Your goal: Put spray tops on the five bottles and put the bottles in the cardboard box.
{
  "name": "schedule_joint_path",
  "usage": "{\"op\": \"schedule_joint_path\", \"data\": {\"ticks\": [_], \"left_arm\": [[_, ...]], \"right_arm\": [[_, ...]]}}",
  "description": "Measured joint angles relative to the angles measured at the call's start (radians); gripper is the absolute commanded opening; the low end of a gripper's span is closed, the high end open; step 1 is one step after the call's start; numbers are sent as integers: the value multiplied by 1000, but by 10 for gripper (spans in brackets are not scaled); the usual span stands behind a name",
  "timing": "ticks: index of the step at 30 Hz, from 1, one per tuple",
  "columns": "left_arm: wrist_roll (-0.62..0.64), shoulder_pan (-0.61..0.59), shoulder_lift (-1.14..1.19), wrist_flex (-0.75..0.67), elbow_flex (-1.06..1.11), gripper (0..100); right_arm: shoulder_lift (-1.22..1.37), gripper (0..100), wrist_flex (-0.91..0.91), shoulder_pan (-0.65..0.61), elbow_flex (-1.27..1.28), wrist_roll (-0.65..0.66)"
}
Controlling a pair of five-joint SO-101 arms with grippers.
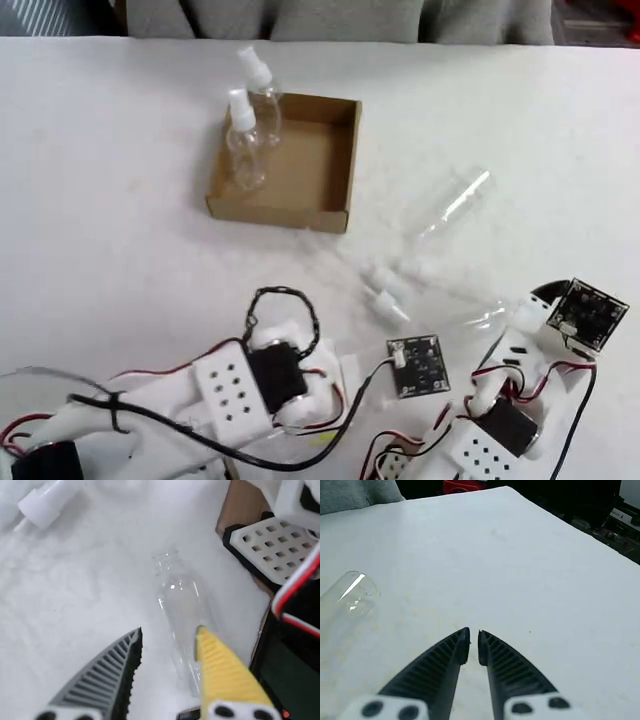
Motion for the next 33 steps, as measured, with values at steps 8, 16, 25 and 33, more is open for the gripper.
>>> {"op": "schedule_joint_path", "data": {"ticks": [8, 16, 25, 33], "left_arm": [[3, 0, -28, -118, 152, 333], [5, 2, -28, -186, 164, 365], [5, -74, 321, -347, 137, 362], [8, -78, 470, -361, 104, 12]], "right_arm": [[0, 17, 3, -14, 0, 2], [0, 17, 15, -31, 0, 3], [0, 17, 15, -31, 0, 5], [0, 17, 15, -31, 0, 5]]}}
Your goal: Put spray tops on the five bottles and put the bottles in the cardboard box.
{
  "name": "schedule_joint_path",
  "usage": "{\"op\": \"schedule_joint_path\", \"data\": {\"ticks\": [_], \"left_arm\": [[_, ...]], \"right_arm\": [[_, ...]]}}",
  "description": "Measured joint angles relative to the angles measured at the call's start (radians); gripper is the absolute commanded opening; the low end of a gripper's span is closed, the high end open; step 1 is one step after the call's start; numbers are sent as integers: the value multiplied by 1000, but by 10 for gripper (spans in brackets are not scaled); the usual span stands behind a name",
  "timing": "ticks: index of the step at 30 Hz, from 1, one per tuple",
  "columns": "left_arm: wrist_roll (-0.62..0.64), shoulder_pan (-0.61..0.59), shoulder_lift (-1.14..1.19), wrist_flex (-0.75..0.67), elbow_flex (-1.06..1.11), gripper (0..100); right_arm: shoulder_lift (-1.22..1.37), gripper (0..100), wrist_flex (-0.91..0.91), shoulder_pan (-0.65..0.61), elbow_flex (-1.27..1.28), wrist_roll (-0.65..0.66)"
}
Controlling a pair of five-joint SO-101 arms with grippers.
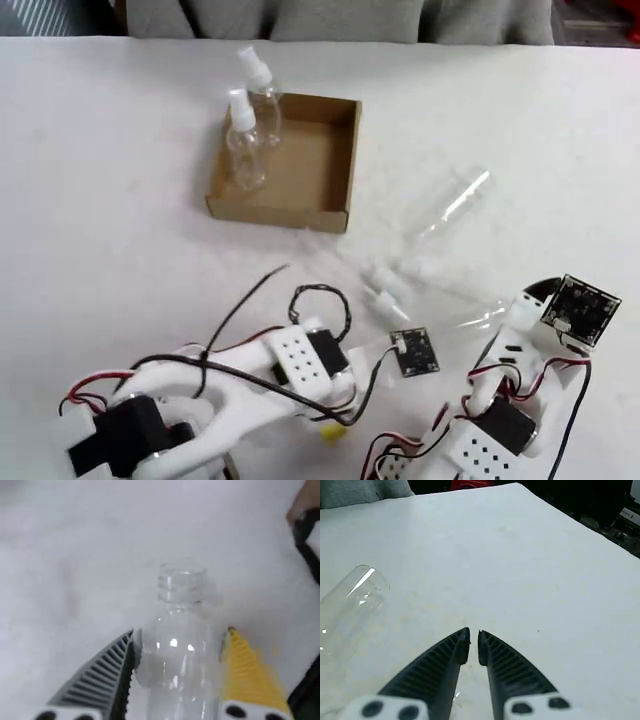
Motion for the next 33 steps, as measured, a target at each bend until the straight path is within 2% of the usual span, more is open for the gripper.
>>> {"op": "schedule_joint_path", "data": {"ticks": [2, 7, 12, 16, 21, 24, 26, 28, 31, 33], "left_arm": [[-8, 11, 0, 0, -2, 42], [-48, 9, -5, 17, -18, 21], [-51, -81, -140, 109, -18, 21], [-49, -241, -299, 141, 12, 24], [-49, -539, -436, 140, 107, 24], [-51, -724, -456, 75, 176, 26], [-43, -832, -456, 6, 224, 63], [-12, -890, -453, -57, 259, 155], [29, -911, -427, -91, 264, 300], [68, -918, -404, -94, 264, 341]], "right_arm": [[0, 17, 0, 0, 0, 0], [0, 17, 0, 0, 0, 0], [0, 17, 0, 0, 0, 0], [0, 17, 0, 0, 0, 0], [0, 17, 0, 0, 0, 0], [0, 17, 0, 0, 0, 0], [0, 17, 0, 0, 0, 0], [0, 17, 0, 0, 0, 0], [0, 17, 0, 0, 0, 0], [0, 17, 0, 0, 0, 0]]}}
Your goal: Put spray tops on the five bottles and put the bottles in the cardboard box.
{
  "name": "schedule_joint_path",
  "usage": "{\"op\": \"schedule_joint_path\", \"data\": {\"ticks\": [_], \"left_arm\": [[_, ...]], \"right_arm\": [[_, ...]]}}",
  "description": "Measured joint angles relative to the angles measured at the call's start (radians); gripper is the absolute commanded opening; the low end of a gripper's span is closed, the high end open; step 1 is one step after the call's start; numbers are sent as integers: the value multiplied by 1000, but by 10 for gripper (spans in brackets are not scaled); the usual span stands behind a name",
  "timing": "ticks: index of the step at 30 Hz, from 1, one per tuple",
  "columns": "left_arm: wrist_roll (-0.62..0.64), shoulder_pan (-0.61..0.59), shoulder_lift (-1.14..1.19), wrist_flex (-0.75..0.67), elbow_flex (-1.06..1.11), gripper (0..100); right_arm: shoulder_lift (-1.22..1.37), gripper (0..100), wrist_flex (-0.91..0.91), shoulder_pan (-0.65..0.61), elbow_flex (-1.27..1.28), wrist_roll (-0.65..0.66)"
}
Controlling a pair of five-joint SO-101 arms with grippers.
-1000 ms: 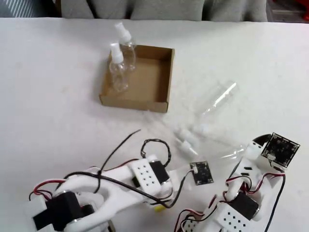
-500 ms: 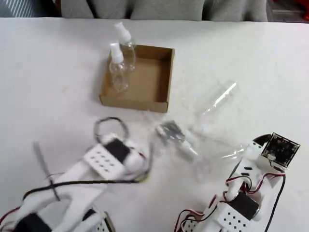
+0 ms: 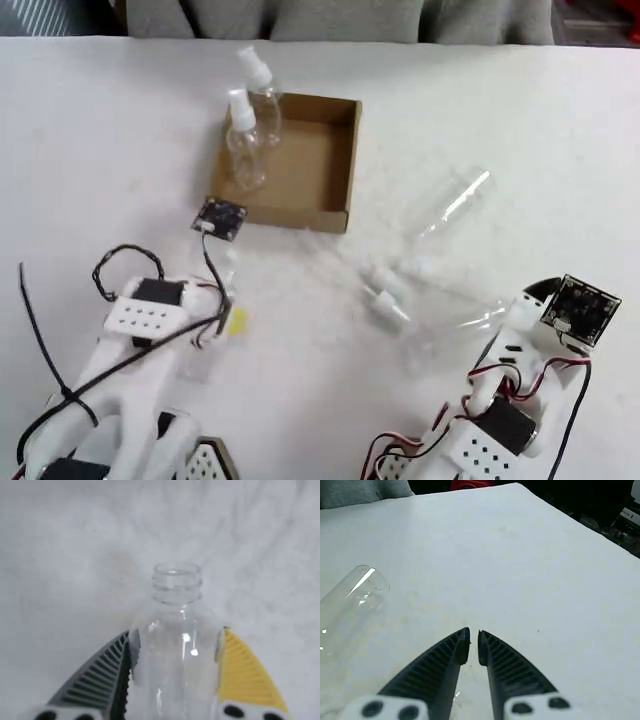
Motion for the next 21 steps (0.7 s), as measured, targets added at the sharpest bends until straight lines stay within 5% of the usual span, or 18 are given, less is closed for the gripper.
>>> {"op": "schedule_joint_path", "data": {"ticks": [6, 21], "left_arm": [[84, -63, 12, 0, -18, 321], [35, -55, 12, 58, -120, 317]], "right_arm": [[0, 17, 0, 0, 0, 0], [0, 17, 0, 0, 0, 0]]}}
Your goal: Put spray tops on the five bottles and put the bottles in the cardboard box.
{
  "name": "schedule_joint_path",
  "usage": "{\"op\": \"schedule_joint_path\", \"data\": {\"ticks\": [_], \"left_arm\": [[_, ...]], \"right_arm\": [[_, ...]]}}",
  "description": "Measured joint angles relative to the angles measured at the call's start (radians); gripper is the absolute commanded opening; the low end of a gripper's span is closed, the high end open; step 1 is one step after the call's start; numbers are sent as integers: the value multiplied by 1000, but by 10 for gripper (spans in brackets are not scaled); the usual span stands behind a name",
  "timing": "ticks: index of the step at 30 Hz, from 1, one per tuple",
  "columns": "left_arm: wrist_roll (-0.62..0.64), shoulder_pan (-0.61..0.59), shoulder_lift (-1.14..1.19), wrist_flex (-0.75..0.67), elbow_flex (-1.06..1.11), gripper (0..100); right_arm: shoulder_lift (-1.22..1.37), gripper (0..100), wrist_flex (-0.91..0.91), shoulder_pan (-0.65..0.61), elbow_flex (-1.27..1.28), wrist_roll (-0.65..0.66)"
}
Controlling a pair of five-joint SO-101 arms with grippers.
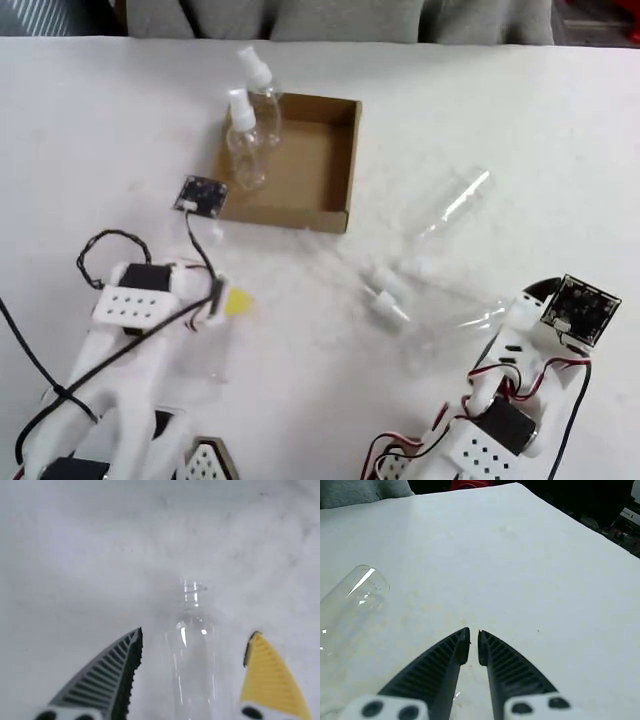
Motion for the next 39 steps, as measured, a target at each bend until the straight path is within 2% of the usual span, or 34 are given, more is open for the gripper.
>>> {"op": "schedule_joint_path", "data": {"ticks": [5, 14, 20, 26, 31, 39], "left_arm": [[0, 25, 66, 17, -17, 317], [20, 25, 344, 8, -141, 315], [69, 28, 394, -5, -166, 224], [69, 29, 394, 9, -221, 336], [77, 29, 394, 71, -262, 337], [77, 29, 394, 58, -265, 335]], "right_arm": [[0, 17, 0, 0, 0, 0], [0, 17, 0, 0, 0, 0], [0, 17, 0, 0, 0, 0], [0, 17, 0, 0, 0, 0], [0, 17, 0, 0, 0, 0], [0, 17, 0, 0, 0, 0]]}}
